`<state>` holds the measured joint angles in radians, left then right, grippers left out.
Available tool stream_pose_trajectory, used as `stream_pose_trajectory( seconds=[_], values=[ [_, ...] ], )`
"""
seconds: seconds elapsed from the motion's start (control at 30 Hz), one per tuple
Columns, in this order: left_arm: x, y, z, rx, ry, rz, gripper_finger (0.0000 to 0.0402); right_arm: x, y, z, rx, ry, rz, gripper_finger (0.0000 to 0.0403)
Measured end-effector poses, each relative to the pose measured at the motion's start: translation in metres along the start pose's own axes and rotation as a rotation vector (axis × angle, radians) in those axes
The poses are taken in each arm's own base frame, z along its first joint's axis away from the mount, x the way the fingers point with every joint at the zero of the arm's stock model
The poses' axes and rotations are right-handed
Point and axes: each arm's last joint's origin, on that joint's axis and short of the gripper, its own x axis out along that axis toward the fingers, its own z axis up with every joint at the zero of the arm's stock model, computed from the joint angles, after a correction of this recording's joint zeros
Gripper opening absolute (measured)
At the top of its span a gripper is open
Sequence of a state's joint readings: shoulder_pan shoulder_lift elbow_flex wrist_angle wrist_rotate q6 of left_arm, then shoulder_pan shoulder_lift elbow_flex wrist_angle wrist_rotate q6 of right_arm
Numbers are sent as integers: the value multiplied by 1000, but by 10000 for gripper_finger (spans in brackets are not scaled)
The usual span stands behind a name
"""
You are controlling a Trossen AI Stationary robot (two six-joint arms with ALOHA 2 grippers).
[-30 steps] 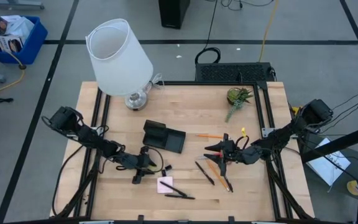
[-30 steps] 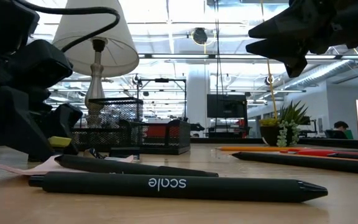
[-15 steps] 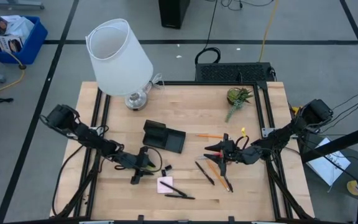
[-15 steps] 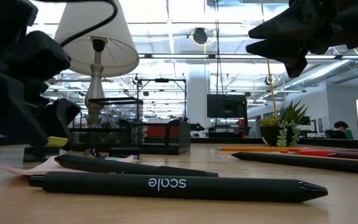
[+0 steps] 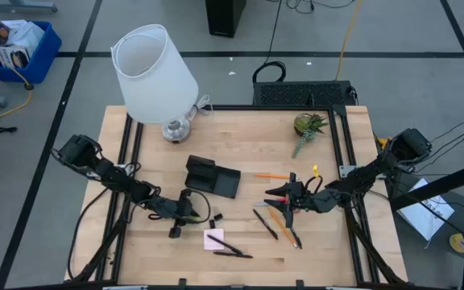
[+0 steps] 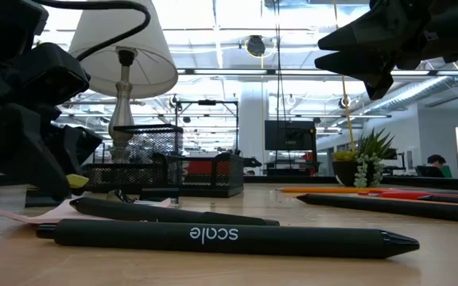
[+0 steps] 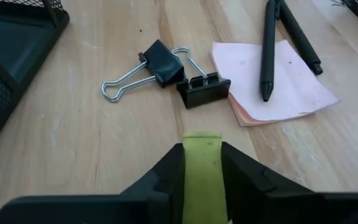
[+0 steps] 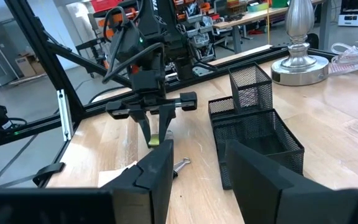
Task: Pick and place office supplies into organizer
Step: Put the green eraser into the black desk organizer
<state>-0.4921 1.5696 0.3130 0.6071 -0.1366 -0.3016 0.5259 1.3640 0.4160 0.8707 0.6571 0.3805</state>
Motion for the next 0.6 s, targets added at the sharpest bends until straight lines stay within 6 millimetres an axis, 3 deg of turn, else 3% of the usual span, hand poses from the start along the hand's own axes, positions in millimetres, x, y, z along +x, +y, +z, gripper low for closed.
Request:
stream_pose_trajectory(
  seconds=[0.33,0.6],
  values=[
    [0,0,5,-14,-58,15,85,0,0,0,0,0,0,139],
    [-6,11,18,-20,-147,110,84,0,0,0,0,0,0,139]
  ],
)
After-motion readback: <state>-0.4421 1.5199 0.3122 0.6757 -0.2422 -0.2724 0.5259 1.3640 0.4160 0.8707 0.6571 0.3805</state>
